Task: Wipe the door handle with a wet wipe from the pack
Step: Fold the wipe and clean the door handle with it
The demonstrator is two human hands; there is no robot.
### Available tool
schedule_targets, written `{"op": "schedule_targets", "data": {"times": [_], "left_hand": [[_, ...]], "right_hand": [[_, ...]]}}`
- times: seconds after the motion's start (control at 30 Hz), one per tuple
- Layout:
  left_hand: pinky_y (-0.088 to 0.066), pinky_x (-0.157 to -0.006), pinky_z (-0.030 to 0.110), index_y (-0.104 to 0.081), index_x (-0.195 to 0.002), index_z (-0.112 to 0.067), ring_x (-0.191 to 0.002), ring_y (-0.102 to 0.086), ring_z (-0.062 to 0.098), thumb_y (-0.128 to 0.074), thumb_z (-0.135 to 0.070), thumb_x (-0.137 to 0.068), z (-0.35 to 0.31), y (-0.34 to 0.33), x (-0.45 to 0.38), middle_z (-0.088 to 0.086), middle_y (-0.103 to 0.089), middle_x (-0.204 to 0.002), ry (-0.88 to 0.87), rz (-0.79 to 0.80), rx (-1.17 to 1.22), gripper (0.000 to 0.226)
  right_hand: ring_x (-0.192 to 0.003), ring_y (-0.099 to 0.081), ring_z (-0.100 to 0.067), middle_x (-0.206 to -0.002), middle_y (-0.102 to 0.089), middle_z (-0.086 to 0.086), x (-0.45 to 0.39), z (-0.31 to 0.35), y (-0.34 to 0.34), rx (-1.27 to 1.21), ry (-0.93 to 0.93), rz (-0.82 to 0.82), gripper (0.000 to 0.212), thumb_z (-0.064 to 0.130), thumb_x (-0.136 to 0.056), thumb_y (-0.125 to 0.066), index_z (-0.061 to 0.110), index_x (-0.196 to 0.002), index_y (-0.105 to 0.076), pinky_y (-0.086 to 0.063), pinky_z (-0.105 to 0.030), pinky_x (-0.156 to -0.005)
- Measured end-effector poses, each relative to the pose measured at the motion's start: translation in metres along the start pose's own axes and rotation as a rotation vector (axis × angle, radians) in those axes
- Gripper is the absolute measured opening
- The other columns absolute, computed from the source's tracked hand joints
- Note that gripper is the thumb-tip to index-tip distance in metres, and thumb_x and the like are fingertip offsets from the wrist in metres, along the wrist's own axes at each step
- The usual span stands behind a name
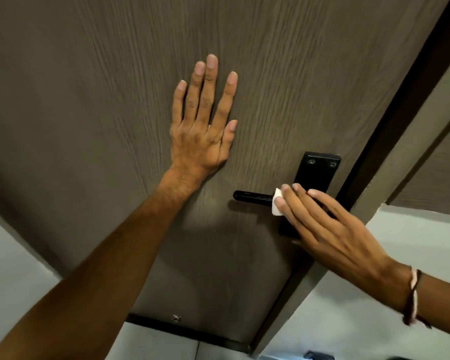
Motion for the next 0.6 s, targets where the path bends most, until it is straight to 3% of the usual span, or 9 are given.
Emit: {"op": "schedule_targets", "data": {"times": [0.23, 0.37, 0.47, 0.6], "left_hand": [[-0.01, -0.13, 0.047, -0.017, -0.163, -0.014, -0.152, -0.025, 0.038, -0.023, -0.04, -0.108, 0.004, -0.001, 0.004, 0.025, -0.03, -0.161, -0.002, -0.012, 0.015, 0.061], [-0.005, -0.13, 0.045, -0.005, -0.163, -0.017, -0.158, -0.015, 0.033, -0.021, -0.04, -0.107, 0.003, -0.002, 0.006, 0.024, -0.023, -0.161, -0.013, -0.037, 0.029, 0.062], [-0.006, -0.13, 0.046, -0.005, -0.163, -0.018, -0.154, -0.021, 0.038, -0.022, -0.039, -0.106, 0.004, -0.004, 0.005, 0.024, -0.025, -0.16, -0.013, -0.048, 0.024, 0.063], [-0.01, -0.13, 0.048, -0.005, -0.163, -0.018, -0.152, -0.023, 0.039, -0.021, -0.039, -0.107, 0.001, -0.004, 0.006, 0.027, -0.028, -0.159, -0.017, -0.045, 0.041, 0.061]], "right_hand": [[-0.14, -0.041, -0.036, -0.149, -0.043, -0.019, -0.076, 0.049, 0.022, 0.03, 0.022, -0.094, 0.095, 0.04, -0.093, -0.058, -0.007, -0.162, -0.013, -0.017, -0.047, -0.126], [-0.146, -0.036, -0.039, -0.157, -0.036, -0.024, -0.043, 0.029, 0.01, 0.019, 0.014, -0.034, 0.109, 0.047, -0.09, -0.067, -0.008, -0.161, -0.005, -0.015, -0.049, -0.128], [-0.153, -0.022, -0.045, -0.165, -0.022, -0.031, 0.009, -0.007, -0.003, -0.028, -0.05, 0.003, 0.1, 0.038, -0.093, -0.069, -0.006, -0.162, -0.012, -0.004, -0.051, -0.132], [-0.157, -0.013, -0.044, -0.169, -0.012, -0.032, 0.019, -0.014, -0.009, -0.038, -0.128, 0.048, 0.099, 0.048, -0.095, -0.061, -0.006, -0.162, -0.013, 0.0, -0.051, -0.131]]}}
Point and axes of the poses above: each hand's wrist, its own x-axis away from the middle knuckle, its own y-axis out of the back of the hand, z = x × y, the point moved 10 cm from there along -x, towards the middle knuckle
